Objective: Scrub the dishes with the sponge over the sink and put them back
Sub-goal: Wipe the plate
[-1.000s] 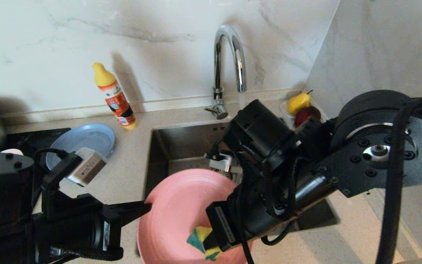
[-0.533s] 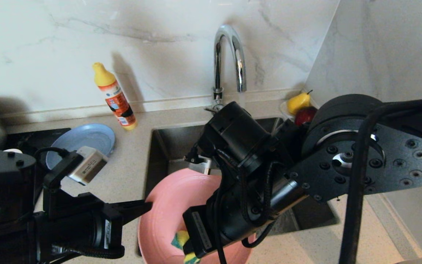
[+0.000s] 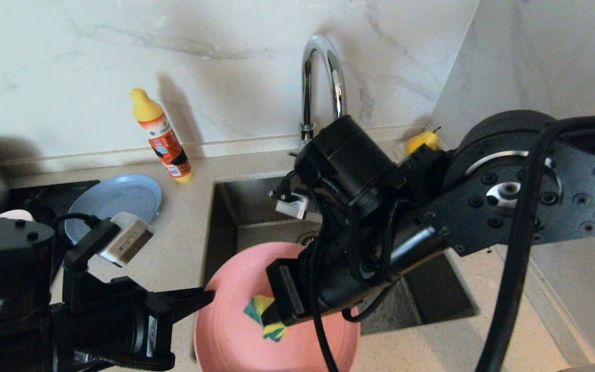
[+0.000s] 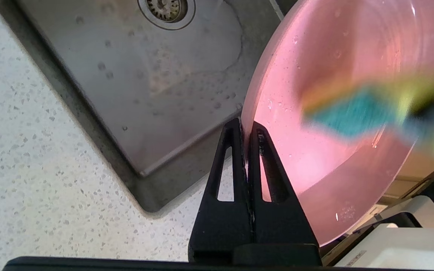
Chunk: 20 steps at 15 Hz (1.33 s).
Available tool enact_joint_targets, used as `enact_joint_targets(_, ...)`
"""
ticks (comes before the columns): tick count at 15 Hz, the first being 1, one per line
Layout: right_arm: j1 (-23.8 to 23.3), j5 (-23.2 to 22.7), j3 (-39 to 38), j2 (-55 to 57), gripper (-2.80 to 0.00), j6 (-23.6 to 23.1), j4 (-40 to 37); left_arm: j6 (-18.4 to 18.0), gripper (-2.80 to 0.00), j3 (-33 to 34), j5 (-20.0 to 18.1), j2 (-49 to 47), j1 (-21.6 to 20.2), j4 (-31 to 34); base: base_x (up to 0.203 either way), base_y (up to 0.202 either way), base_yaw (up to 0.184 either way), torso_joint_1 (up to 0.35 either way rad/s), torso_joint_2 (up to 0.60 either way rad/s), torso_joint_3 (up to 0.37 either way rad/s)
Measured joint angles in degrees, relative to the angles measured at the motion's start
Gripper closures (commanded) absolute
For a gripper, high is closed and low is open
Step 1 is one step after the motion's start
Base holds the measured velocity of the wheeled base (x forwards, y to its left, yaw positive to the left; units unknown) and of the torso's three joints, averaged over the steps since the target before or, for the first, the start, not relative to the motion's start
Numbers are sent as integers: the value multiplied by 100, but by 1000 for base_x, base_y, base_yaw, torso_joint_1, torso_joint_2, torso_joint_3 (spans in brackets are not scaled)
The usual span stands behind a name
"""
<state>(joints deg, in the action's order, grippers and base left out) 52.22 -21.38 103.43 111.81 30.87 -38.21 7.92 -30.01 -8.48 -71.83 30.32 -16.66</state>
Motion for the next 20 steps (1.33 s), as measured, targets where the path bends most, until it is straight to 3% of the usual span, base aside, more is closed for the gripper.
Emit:
enact_joint_targets(7,-539,-2,-280,-530,0,8,-200,35,0,-2,17,28,-11,-20,0,0,0,0,0,0)
enact_joint_targets(14,-463,-26,-1415,-990,0,-16,-176,236,0,-100,55,-2,-30,-22,0,0,0,0,0,0)
enact_joint_targets(17,-332,-28,-1532,-1157,0,-9,-179,350,0,-161,55,-92,-51,-17,0,0,0,0,0,0)
enact_joint_targets(20,-349,-17,-1394,-1616,0,6,-178,685,0,-424,77,-352,-105,-20,0,0,0,0,0,0)
